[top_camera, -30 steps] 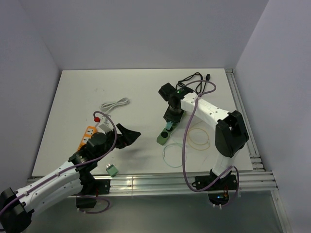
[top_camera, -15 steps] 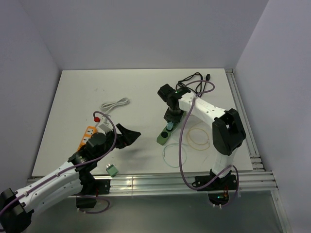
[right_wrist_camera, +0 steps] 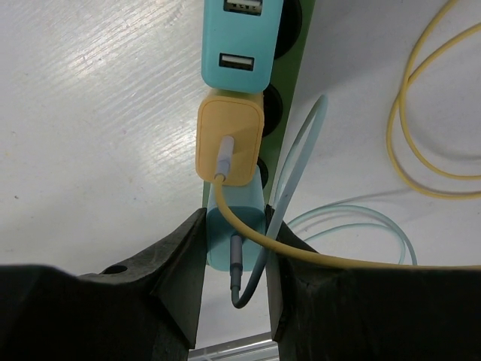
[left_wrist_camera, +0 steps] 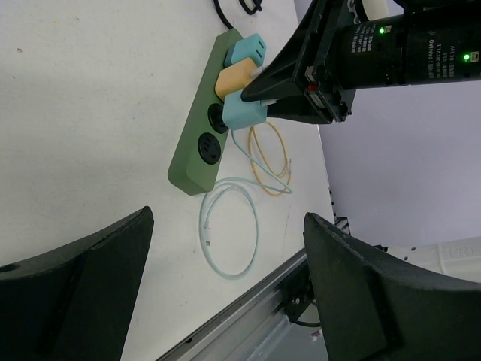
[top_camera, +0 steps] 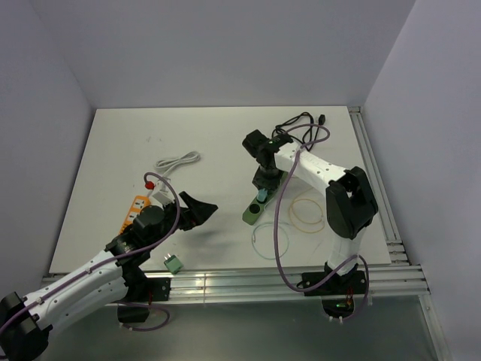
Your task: Insert the plug
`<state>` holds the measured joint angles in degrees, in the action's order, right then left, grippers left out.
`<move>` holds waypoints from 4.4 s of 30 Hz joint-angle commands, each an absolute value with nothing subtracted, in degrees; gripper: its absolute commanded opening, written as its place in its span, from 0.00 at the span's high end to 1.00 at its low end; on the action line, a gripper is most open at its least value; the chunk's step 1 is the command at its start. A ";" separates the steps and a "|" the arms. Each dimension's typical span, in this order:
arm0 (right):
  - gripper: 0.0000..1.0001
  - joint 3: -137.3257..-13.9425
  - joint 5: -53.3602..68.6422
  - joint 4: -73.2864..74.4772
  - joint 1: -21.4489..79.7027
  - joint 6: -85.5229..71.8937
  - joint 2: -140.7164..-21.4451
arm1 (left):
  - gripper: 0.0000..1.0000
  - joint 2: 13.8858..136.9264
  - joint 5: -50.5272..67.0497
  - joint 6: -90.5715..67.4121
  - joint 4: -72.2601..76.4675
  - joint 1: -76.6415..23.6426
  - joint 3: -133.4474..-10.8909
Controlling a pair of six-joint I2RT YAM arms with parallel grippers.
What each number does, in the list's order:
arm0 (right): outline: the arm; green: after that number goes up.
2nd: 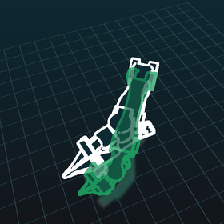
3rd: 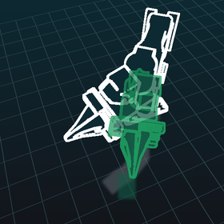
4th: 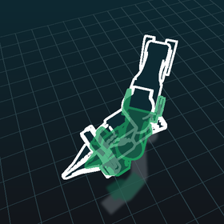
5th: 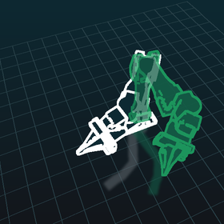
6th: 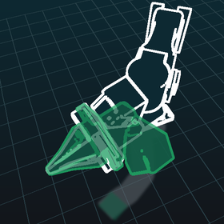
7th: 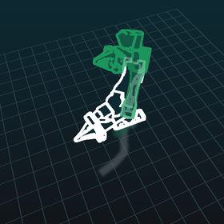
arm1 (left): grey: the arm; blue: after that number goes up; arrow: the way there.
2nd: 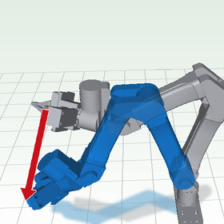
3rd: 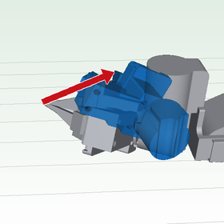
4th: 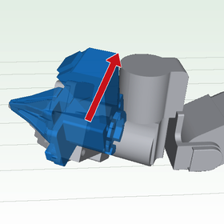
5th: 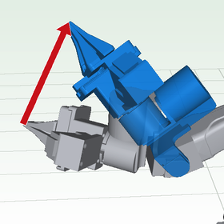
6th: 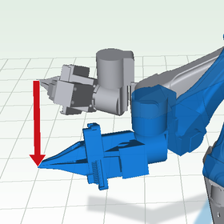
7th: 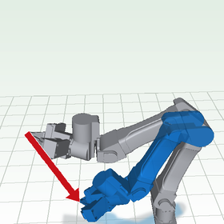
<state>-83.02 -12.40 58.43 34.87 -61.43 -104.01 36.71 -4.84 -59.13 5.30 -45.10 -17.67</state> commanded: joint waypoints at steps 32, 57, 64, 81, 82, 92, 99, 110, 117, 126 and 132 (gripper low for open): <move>1.00 -63.55 -18.46 47.99 41.74 -71.45 -109.95 | 0.14 31.55 -5.98 -56.95 3.25 -45.35 -18.02; 0.99 -65.46 -23.81 45.00 47.81 -67.42 -113.30 | 0.13 32.61 -7.21 -56.25 -3.34 -45.35 -21.89; 0.48 -68.56 -23.83 43.17 47.90 -62.14 -104.69 | 0.12 32.52 -7.64 -55.90 -5.88 -45.26 -24.52; 0.06 -62.32 -18.63 39.11 57.74 -61.52 -76.83 | 0.01 44.12 -13.71 -67.94 -52.35 -45.18 -46.57; 0.06 -61.36 -19.07 39.20 58.88 -61.96 -75.69 | 0.01 45.69 -13.01 -71.77 -55.69 -45.18 -47.10; 0.09 -50.10 -18.19 32.96 61.52 -65.04 -64.25 | 0.00 45.97 -15.38 -91.14 -74.09 -45.18 -46.15; 0.10 -47.29 -19.25 33.22 62.49 -65.92 -60.21 | 0.01 51.93 -12.40 -94.12 -72.34 -45.18 -40.62; 0.11 -42.81 -20.21 33.22 63.02 -68.12 -54.49 | 0.09 55.37 -11.25 -94.22 -65.14 -45.09 -34.54; 0.11 -42.71 -20.21 33.22 63.28 -68.64 -53.79 | 0.23 56.86 -10.81 -93.87 -65.13 -45.09 -34.63; 0.11 -43.68 -20.74 33.05 63.46 -68.38 -55.46 | 0.23 65.12 -10.64 -90.53 -64.95 -45.18 -36.91; 0.11 -42.45 -20.83 32.34 63.46 -68.73 -54.76 | 0.31 66.27 -7.74 -89.91 -60.12 -45.09 -34.37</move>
<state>-42.70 -18.74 33.85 63.13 -67.96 -55.31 65.65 -9.67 -90.78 -62.65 -45.08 -34.72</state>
